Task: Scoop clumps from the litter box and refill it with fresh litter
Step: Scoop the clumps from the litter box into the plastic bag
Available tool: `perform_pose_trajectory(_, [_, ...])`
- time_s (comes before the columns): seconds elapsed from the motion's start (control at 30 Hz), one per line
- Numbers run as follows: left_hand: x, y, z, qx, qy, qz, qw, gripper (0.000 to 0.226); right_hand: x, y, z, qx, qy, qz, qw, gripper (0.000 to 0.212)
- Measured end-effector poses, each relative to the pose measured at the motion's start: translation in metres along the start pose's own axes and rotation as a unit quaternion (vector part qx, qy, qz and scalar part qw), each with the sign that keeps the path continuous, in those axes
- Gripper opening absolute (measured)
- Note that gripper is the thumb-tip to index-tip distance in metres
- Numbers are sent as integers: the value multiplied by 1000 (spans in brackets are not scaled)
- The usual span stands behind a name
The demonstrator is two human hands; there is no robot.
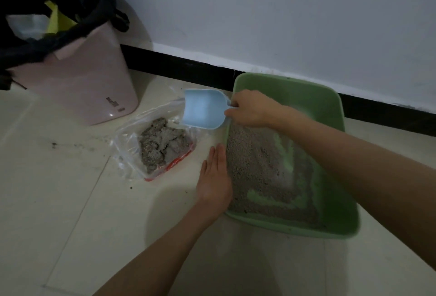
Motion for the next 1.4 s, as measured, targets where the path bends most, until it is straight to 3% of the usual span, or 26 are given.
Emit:
perform_pose_trajectory(0.13, [-2,-9,-3,-16,1,-25,1000,70,-32,0,-66,160,97,-34,982,36])
perform_pose_trajectory(0.2, [-3,-12,-5,-33,4,-38,999,69,-53,4,-105,237,162,-70,955,28])
perform_pose_trajectory(0.27, [-2,-12,-6,-35,14,-48,998,66,-76,21,-146,341,240,-111,902,23])
perform_pose_trajectory(0.37, [3,-10,-8,-10,25,-56,998,63,-111,66,-190,490,364,-151,777,25])
perform_pose_trajectory(0.43, [10,-11,-11,17,37,-61,997,63,-129,94,-203,528,434,-154,713,27])
perform_pose_trajectory(0.5, [15,-12,-12,31,45,-65,996,64,-140,110,-208,549,470,-147,675,27])
perform_pose_trajectory(0.57, [18,-11,-12,23,45,-70,996,65,-141,113,-211,533,454,-137,701,29])
perform_pose_trajectory(0.7, [17,-8,-11,1,36,-77,996,68,-141,92,-218,317,379,-92,864,31])
perform_pose_trajectory(0.8, [17,-9,-11,-2,44,-87,995,68,-144,64,-227,175,346,-68,919,36])
perform_pose_trajectory(0.97, [17,-10,-10,-12,46,-92,995,70,-153,56,-234,99,363,54,925,36])
perform_pose_trajectory(1.1, [17,-9,-11,-13,49,-97,994,70,-158,66,-225,127,358,116,918,34])
perform_pose_trajectory(1.3, [19,-6,-7,-21,45,-92,995,71,-143,90,-214,277,368,49,886,33])
perform_pose_trajectory(1.4, [18,-7,-8,-21,47,-92,994,71,-132,79,-210,285,336,-29,897,34])
Point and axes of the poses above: each hand's wrist, its own x-axis towards the middle knuckle, its own y-axis out of the palm, z = x × y, the point moved 9 cm from there along x, towards the middle knuckle, and after that the axes turned 4 degrees about -z, right-handed, at the moved point
